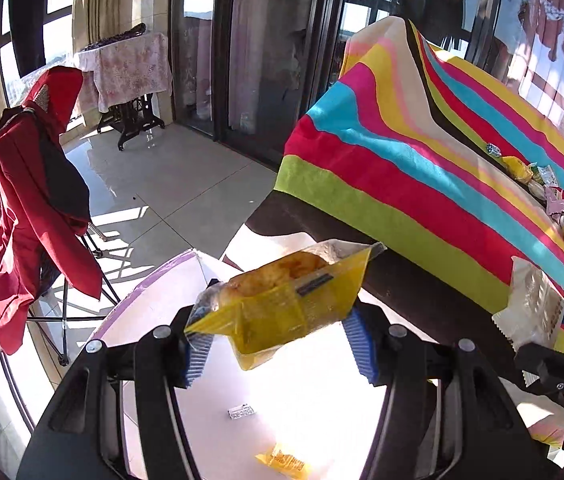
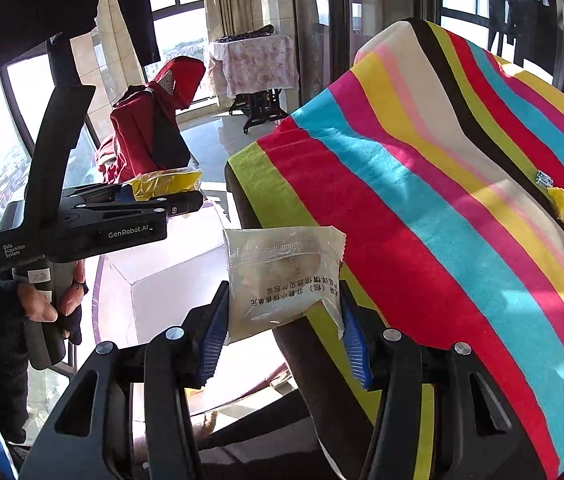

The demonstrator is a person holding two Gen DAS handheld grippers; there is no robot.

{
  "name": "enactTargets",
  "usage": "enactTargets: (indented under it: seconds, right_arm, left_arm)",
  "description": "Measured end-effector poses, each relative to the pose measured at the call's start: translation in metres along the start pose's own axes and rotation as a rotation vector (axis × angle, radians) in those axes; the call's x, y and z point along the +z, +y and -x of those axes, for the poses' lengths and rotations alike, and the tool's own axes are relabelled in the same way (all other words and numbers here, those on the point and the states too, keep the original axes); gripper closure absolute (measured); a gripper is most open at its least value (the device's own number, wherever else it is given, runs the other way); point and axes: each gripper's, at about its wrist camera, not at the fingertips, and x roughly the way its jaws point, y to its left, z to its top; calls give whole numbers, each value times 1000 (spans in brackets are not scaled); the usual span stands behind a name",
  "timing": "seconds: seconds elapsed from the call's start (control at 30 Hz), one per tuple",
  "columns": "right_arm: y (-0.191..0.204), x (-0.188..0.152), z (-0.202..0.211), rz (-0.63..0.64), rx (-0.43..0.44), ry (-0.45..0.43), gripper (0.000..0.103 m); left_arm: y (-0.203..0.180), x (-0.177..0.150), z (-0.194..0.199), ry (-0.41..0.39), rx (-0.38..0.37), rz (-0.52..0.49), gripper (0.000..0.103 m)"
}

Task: Organize snacks
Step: 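Carry both packets over the white box and open both grippers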

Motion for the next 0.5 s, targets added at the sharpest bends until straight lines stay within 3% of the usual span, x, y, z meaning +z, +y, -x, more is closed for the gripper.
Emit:
enactTargets:
  seconds: [0.2,0.27,0.3,0.33,0.5]
  right_arm:
    - [59,-13,-33,160,100,91,50]
    - [69,-17,-42,184,133,113,42]
    - [72,-18,-43,186,146,118,34]
    - [74,-19,-43,185,157,117,32]
    - [60,-23,-22,167,114,72,30]
  left_arm:
    - [52,-34,-13,113,108,87,42]
    - [59,-35,-14,125,155,100,27]
    - [61,-33,-12,113,174,109,13]
    - [62,-31,-9,96,194,114,4]
    - [44,-9,-4,27,316,45,2]
